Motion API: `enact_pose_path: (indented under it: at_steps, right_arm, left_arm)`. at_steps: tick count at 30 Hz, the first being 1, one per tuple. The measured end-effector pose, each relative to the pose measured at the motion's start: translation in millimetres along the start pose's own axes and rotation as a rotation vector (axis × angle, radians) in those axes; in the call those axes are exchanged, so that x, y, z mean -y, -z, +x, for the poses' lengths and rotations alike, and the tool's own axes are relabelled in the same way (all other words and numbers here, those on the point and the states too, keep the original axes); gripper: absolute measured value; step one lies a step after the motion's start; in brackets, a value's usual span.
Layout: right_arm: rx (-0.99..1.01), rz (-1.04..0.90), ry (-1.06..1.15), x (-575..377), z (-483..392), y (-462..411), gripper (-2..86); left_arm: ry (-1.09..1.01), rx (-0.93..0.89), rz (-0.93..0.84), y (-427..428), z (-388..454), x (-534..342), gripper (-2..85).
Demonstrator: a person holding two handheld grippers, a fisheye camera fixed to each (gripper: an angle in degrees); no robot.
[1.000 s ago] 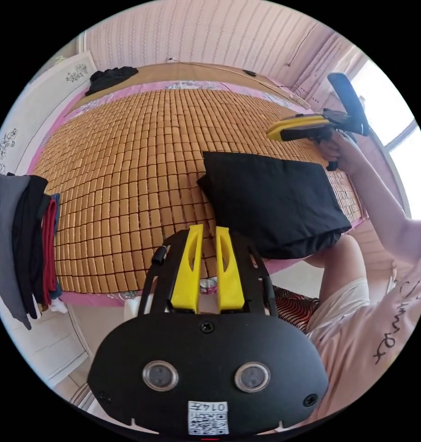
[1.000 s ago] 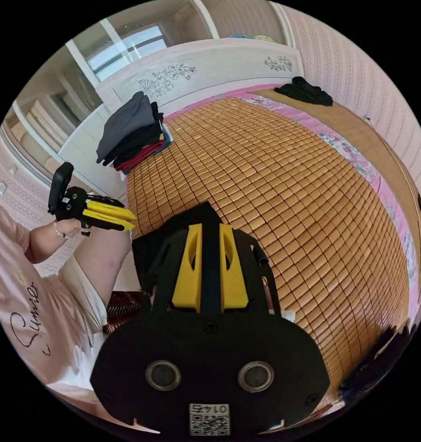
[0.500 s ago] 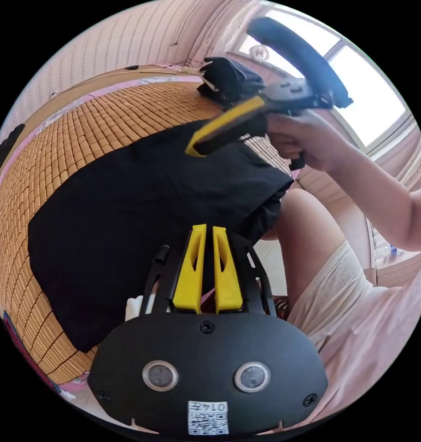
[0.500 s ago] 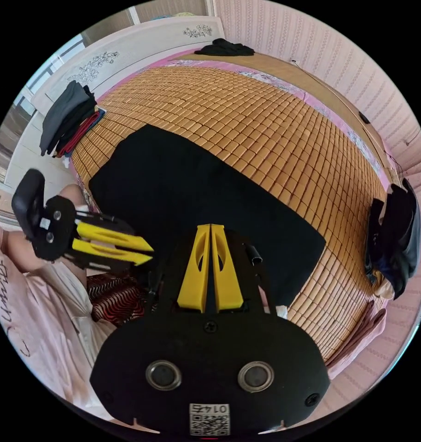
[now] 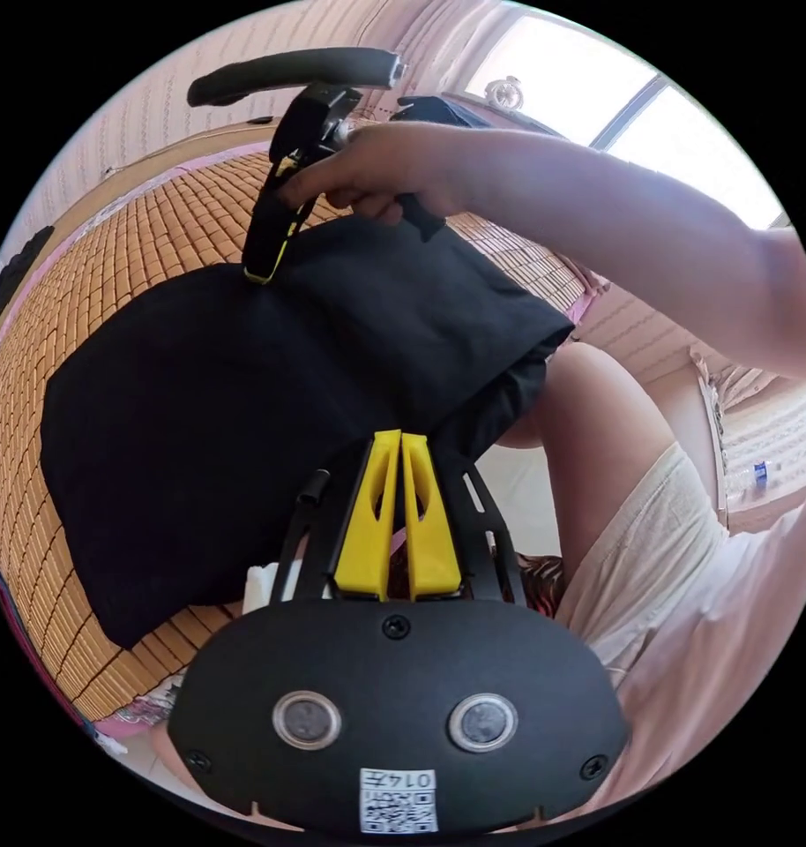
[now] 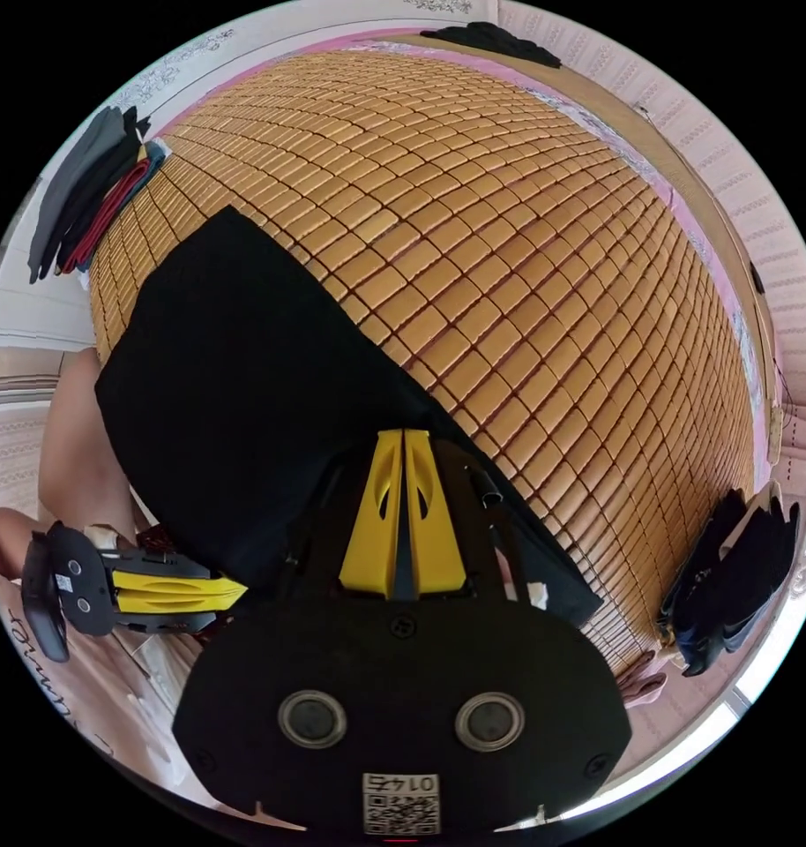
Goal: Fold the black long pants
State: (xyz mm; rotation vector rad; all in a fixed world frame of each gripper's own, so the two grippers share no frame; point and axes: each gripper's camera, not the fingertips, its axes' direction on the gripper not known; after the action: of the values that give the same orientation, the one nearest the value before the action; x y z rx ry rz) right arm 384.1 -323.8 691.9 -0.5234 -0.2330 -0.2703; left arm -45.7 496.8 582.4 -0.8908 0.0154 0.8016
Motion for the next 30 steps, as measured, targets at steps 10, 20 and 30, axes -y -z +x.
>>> enact_pose_path:
  at_steps: [10,20,30]
  right_arm:
    - [0.025,0.341,-0.419,-176.9,88.6,50.7,1.8]
    - [0.394,0.183,-0.783,-373.3,143.3,-10.7,14.7]
    - [0.555,0.235,-0.788,-432.5,161.6,-43.5,5.1]
  left_arm:
    - [-0.128,-0.123,-0.016,12.0,23.9,3.3,-0.2]
    - [-0.206,-0.069,0.054,0.0,13.4,177.2,4.2]
    - [-0.271,-0.03,-0.098,-102.9,42.9,338.1,8.9]
